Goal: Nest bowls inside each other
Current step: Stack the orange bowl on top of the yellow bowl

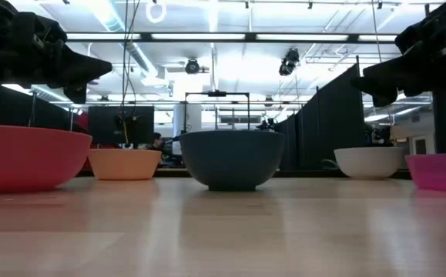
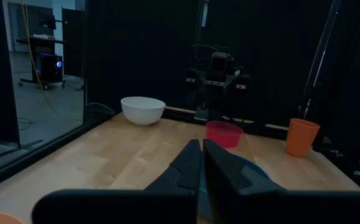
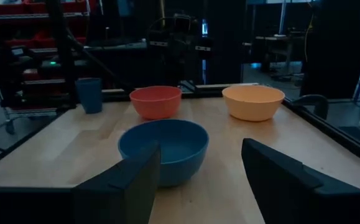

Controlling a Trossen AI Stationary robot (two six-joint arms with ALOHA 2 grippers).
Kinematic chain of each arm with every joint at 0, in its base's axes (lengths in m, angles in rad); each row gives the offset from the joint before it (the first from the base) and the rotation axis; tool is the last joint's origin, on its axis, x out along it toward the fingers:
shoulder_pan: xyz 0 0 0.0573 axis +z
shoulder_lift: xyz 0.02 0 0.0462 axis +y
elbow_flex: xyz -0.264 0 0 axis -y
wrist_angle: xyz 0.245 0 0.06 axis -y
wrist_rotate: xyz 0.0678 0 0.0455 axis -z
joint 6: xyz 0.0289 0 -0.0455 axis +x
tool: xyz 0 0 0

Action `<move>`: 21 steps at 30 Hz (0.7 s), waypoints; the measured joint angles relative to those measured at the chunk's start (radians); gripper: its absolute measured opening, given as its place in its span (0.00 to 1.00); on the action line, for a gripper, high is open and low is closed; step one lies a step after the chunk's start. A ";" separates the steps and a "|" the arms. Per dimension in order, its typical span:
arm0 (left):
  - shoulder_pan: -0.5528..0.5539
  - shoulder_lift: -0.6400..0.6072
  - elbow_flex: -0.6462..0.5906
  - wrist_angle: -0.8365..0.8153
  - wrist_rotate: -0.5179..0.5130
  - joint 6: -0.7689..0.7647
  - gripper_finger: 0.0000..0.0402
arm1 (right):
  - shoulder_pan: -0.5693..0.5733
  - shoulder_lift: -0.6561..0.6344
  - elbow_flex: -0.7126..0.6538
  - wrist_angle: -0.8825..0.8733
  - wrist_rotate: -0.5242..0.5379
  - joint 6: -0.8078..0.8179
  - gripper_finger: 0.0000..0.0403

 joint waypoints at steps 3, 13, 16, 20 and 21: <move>0.000 0.000 0.000 0.000 0.000 -0.005 0.02 | 0.000 0.000 0.000 0.000 0.000 0.001 0.53; 0.000 0.000 0.000 0.012 0.000 -0.007 0.01 | 0.000 0.000 0.000 0.000 -0.003 0.065 0.53; 0.000 0.000 0.000 0.020 0.000 -0.007 0.01 | 0.000 0.000 0.000 0.000 -0.003 0.080 0.53; 0.000 0.000 0.000 0.030 0.000 -0.007 0.01 | 0.000 0.000 0.000 0.000 -0.003 0.100 0.53; 0.000 0.000 0.000 0.033 0.000 -0.007 0.01 | 0.000 0.000 0.000 0.000 -0.003 0.105 0.53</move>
